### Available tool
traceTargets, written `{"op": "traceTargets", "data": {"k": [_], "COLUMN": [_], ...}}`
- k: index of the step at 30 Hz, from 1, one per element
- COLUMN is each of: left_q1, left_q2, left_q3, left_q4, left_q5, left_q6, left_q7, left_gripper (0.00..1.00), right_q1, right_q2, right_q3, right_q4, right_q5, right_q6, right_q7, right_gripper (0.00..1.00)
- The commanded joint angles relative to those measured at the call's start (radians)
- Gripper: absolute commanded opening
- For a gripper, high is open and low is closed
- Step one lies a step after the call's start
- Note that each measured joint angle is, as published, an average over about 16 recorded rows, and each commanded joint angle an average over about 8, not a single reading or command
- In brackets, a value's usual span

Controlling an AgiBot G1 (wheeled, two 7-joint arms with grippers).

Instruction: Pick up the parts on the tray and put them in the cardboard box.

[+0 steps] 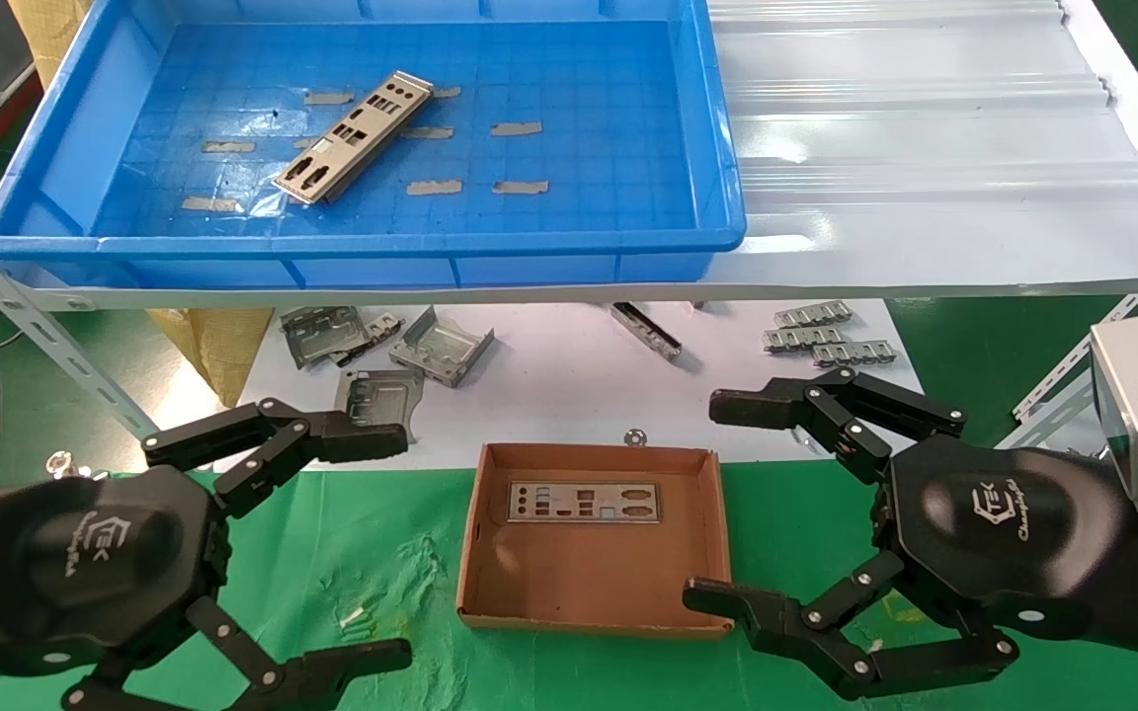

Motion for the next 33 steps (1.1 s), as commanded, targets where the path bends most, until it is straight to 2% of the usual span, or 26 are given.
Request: {"op": "traceTargets", "data": {"k": [1, 33], "left_q1": [0.000, 0.000], "left_q2": [0.000, 0.000], "left_q3": [0.000, 0.000], "left_q4": [0.000, 0.000], "left_q5": [0.000, 0.000], "left_q6": [0.000, 0.000], "left_q7": [0.000, 0.000], "left_gripper": [1.00, 1.00], "right_q1": [0.000, 0.000], "right_q2": [0.000, 0.000], "right_q3": [0.000, 0.000], "right_q4": [0.000, 0.000], "right_q5": [0.000, 0.000], "right_q6": [0.000, 0.000], "right_q7": [0.000, 0.000], "right_gripper": [1.00, 1.00]}}
